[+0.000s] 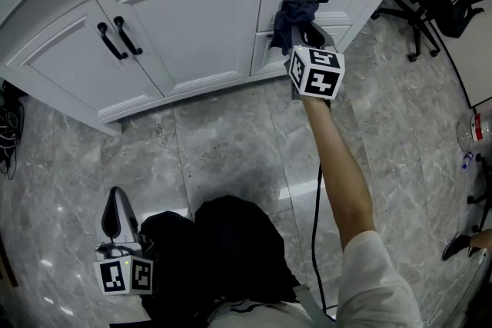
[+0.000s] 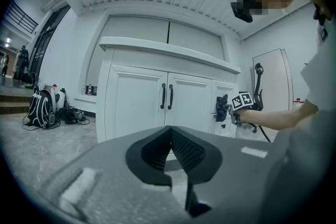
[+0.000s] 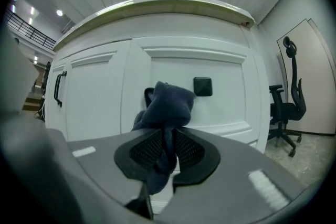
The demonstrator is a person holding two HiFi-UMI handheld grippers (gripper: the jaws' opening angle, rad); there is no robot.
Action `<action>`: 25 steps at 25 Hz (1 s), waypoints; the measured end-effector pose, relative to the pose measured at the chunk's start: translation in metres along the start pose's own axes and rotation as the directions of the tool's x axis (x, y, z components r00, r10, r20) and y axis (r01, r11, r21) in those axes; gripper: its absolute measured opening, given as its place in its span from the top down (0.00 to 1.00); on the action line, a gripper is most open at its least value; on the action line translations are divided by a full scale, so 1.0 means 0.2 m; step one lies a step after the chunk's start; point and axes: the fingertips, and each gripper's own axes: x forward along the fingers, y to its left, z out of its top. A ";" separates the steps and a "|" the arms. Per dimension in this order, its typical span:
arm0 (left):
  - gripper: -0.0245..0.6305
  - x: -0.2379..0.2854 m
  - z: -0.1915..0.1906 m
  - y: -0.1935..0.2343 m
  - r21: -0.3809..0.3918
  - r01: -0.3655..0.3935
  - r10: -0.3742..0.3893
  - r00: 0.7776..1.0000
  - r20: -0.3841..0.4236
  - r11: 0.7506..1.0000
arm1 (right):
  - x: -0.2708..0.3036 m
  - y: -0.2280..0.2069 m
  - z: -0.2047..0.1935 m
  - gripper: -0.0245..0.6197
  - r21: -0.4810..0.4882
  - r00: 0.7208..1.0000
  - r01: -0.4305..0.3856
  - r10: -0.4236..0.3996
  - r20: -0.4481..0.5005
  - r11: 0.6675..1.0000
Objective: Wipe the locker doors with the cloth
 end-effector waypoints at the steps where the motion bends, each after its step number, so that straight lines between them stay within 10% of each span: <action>1: 0.96 0.00 0.00 0.00 0.000 -0.002 0.002 1.000 0.001 1.000 | 0.00 0.05 0.00 0.86 -0.006 1.000 -0.012 0.012 0.004 1.000; 13: 0.96 -0.03 0.02 0.04 0.013 -0.021 0.021 1.000 0.003 1.000 | 0.01 0.20 -0.23 0.86 -0.226 0.997 -0.071 0.060 -0.053 0.971; 25: 0.96 -0.02 0.02 0.00 0.022 -0.016 0.016 1.000 -0.006 1.000 | 0.02 -0.29 -0.31 0.86 -0.308 0.994 0.048 -0.075 -0.078 0.950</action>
